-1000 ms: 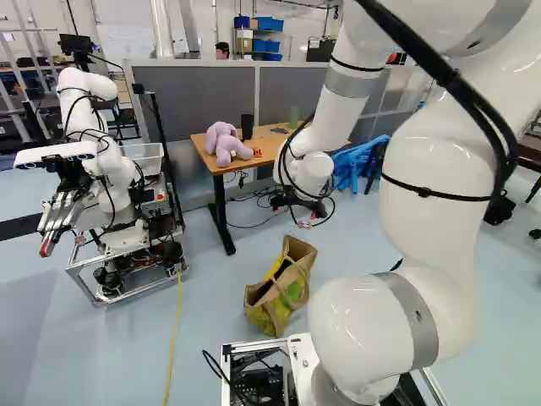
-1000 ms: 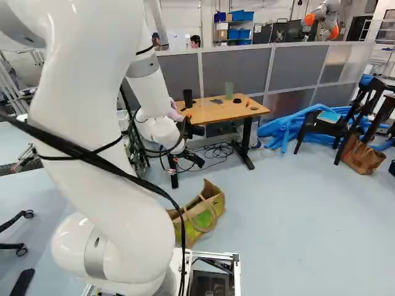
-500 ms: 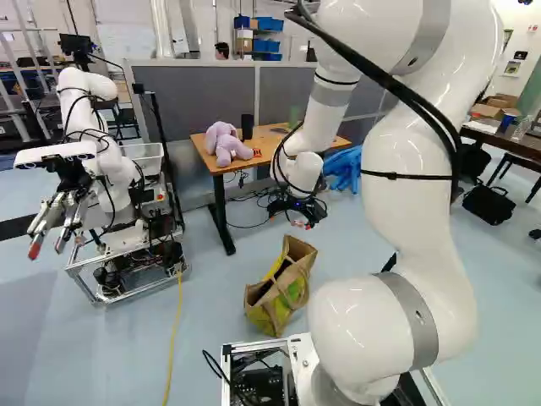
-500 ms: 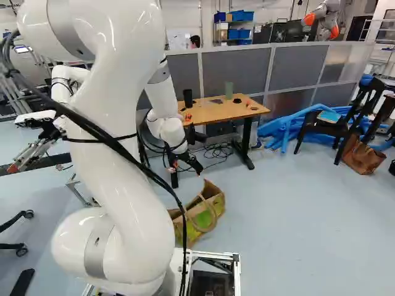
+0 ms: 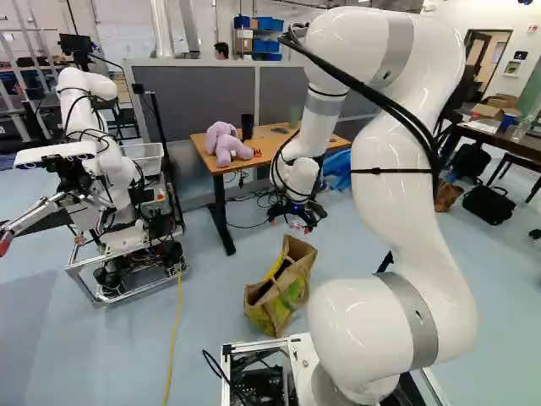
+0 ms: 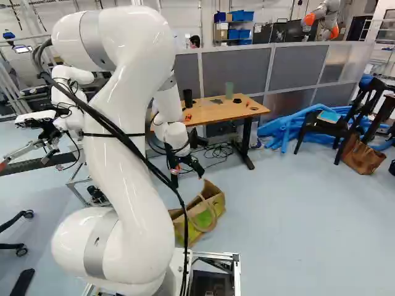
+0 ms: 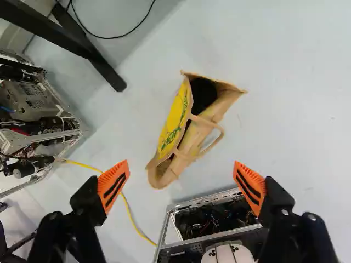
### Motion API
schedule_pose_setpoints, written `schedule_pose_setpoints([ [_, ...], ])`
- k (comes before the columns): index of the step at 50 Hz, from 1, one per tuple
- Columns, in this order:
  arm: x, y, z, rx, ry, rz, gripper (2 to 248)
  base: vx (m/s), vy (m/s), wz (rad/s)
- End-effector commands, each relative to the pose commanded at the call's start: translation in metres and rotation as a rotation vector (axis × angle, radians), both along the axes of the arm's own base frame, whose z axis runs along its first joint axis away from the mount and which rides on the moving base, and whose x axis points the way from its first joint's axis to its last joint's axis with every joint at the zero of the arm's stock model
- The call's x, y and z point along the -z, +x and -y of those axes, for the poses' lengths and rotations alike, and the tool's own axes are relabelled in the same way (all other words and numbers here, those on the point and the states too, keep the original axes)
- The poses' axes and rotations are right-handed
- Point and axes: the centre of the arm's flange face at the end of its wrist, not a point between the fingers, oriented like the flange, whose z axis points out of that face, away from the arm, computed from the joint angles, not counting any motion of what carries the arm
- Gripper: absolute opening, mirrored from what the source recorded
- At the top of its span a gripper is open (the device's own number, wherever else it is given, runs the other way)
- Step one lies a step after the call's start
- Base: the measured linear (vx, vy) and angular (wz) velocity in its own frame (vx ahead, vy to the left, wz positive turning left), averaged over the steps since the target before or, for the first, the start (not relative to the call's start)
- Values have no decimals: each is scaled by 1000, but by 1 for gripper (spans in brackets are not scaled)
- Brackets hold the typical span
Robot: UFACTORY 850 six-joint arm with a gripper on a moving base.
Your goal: Pick up the bag on the ground and place it on the table
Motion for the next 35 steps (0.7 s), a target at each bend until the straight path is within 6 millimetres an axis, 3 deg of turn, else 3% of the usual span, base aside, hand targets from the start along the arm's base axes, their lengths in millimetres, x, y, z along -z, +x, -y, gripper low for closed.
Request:
schedule_pose_setpoints([
  [35,51,14,0,0,0,-67,247,0,0,0],
])
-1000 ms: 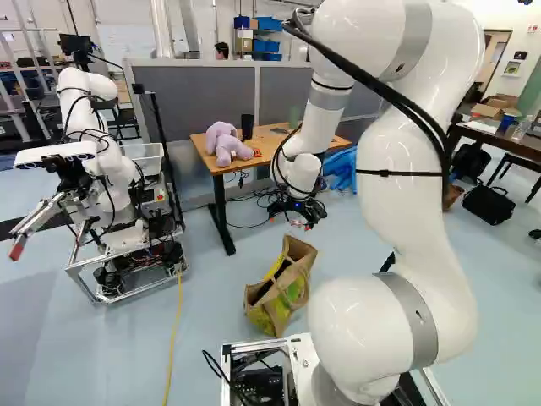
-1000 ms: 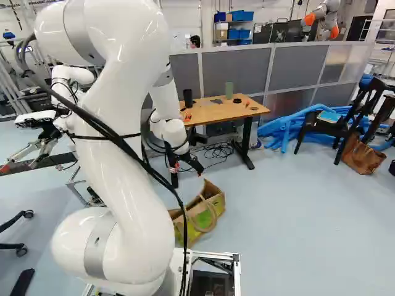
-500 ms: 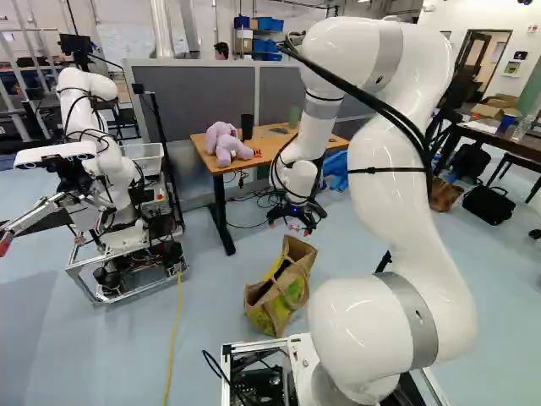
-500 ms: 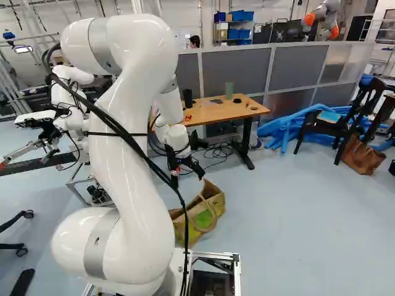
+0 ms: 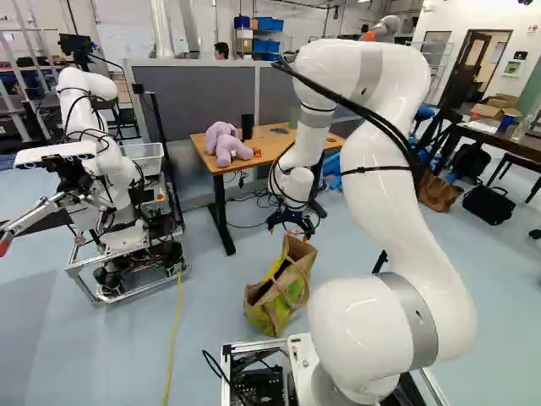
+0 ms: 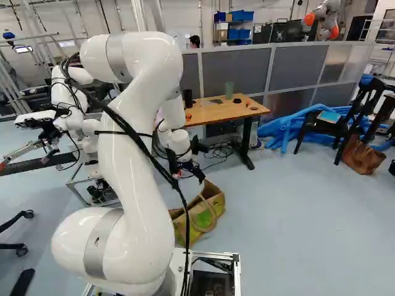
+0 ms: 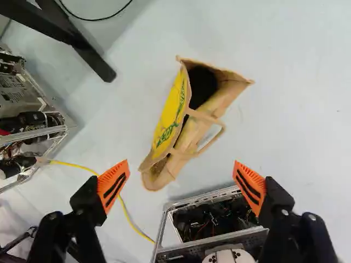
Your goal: Pick up the bag on the ground and place it on the table
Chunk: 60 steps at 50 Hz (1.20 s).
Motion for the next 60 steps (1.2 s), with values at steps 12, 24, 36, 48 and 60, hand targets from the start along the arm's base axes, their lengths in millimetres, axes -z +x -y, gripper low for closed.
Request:
schedule_pose_setpoints([
  [12,18,4,0,0,0,-21,247,0,0,0],
  [24,35,9,0,56,8,-40,247,0,0,0],
  [36,54,13,0,178,25,-58,247,0,0,0],
  [48,71,16,0,301,39,-74,247,0,0,0],
  [60,90,19,0,369,45,-90,247,0,0,0],
])
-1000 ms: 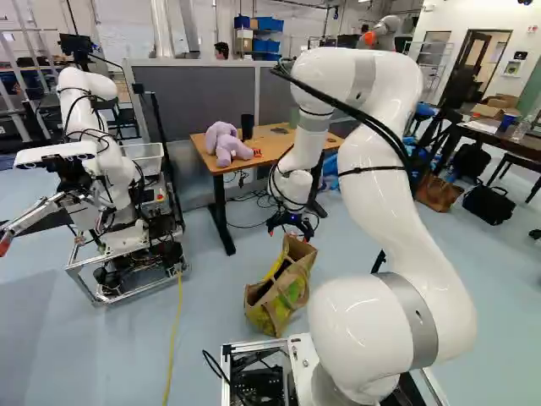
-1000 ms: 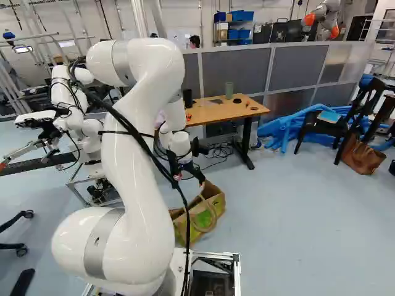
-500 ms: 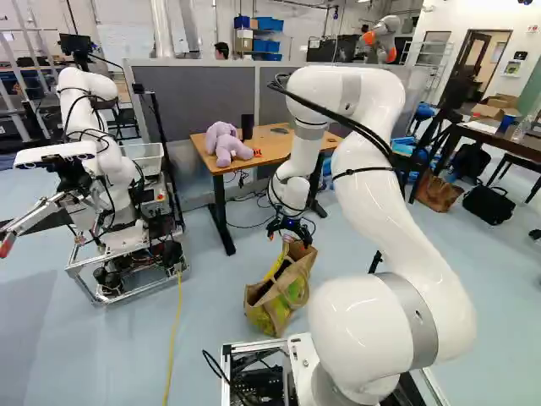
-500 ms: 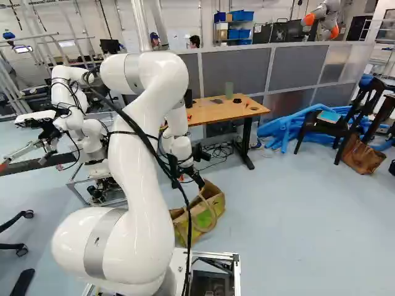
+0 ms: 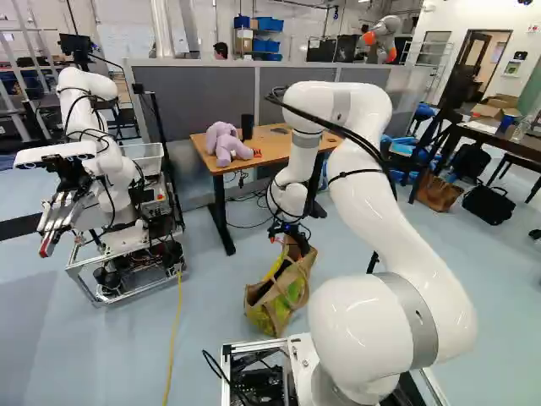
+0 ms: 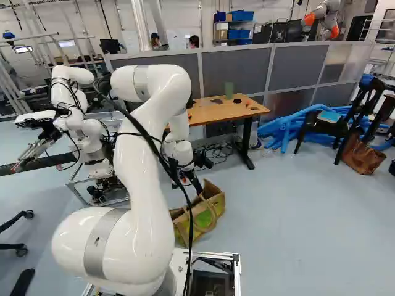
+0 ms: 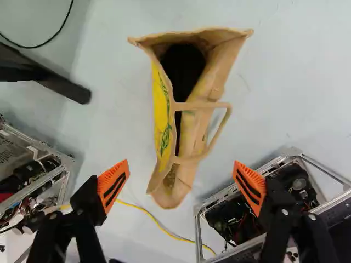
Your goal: Pick up the bag on the ground and place it on the table
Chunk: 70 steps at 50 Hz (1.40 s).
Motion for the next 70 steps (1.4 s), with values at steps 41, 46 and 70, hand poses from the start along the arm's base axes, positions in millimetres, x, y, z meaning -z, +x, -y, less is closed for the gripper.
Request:
schedule_pose_setpoints([
  [41,62,9,0,5,0,-45,247,0,0,0],
  [46,70,10,0,5,0,-50,247,0,0,0],
  [70,107,14,0,5,0,-69,247,0,0,0],
])
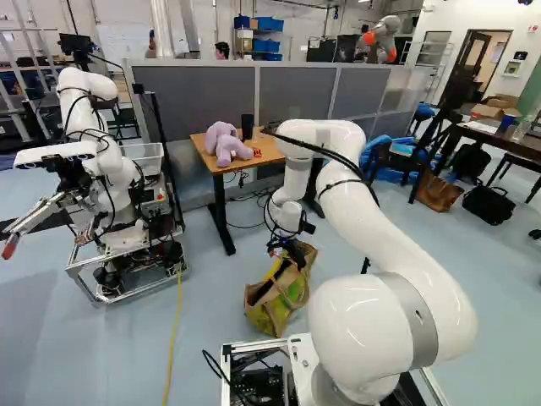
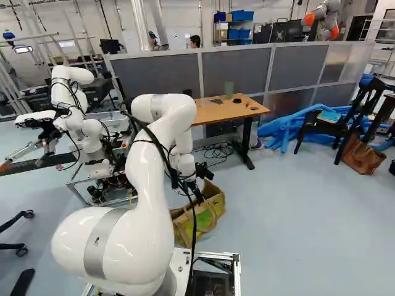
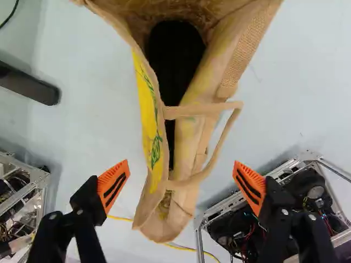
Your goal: Pick up the bag on the ground and place it on the table
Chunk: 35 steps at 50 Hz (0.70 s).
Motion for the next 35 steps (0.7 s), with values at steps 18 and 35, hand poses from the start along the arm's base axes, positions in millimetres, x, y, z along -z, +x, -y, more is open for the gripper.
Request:
schedule_pose_setpoints([
  [18,28,2,0,0,0,-12,247,0,0,0],
  [35,54,4,0,0,0,-20,247,0,0,0],
])
